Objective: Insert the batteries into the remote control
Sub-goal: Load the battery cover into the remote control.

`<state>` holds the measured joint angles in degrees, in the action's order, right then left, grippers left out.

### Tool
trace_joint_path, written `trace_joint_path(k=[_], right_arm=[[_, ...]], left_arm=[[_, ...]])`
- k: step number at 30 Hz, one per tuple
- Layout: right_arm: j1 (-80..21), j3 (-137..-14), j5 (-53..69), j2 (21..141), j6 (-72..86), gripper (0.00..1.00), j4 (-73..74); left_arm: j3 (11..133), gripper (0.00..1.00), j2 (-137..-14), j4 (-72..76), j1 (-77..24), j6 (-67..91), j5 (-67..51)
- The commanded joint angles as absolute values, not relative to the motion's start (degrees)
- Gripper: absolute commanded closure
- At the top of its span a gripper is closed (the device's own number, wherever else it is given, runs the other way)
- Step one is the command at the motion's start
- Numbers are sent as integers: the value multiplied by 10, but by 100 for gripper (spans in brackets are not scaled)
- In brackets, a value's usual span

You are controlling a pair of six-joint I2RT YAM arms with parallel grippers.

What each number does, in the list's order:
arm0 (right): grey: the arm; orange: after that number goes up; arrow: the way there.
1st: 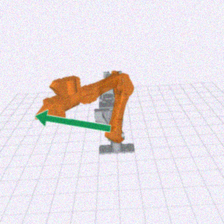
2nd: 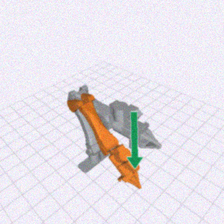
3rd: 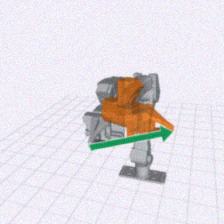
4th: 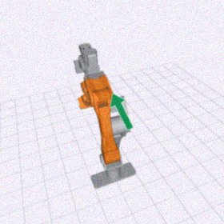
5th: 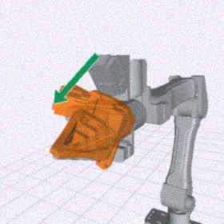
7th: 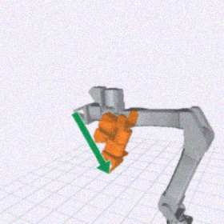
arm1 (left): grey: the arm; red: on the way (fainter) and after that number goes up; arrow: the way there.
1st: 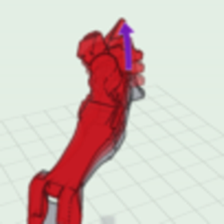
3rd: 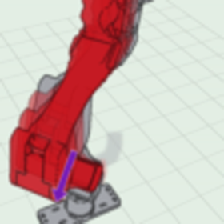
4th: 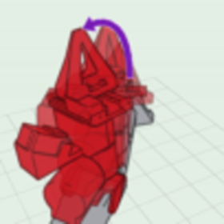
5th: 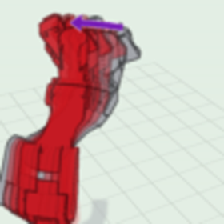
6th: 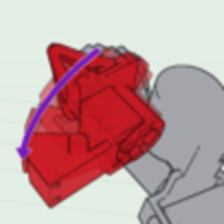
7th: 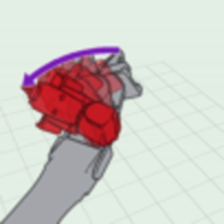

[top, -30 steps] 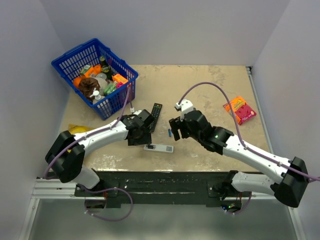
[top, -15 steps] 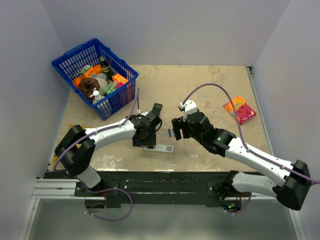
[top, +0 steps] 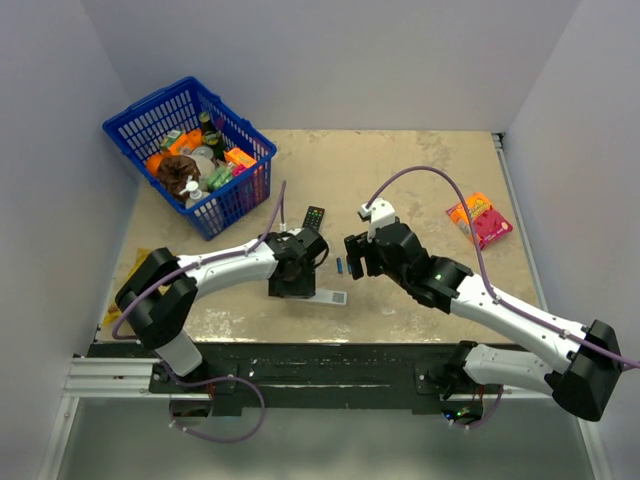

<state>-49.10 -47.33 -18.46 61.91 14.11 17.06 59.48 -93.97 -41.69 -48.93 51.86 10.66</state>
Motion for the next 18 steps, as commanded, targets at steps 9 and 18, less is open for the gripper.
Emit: trace_joint_path(k=[9,18], right_arm=[[-486,-469,-185,616,145,22,145],[-485,-468,-182,615,145,22,146]], left_arm=[[624,34,-950,-425,-494,518,116],[626,28,-949,-432,-495,517,114]])
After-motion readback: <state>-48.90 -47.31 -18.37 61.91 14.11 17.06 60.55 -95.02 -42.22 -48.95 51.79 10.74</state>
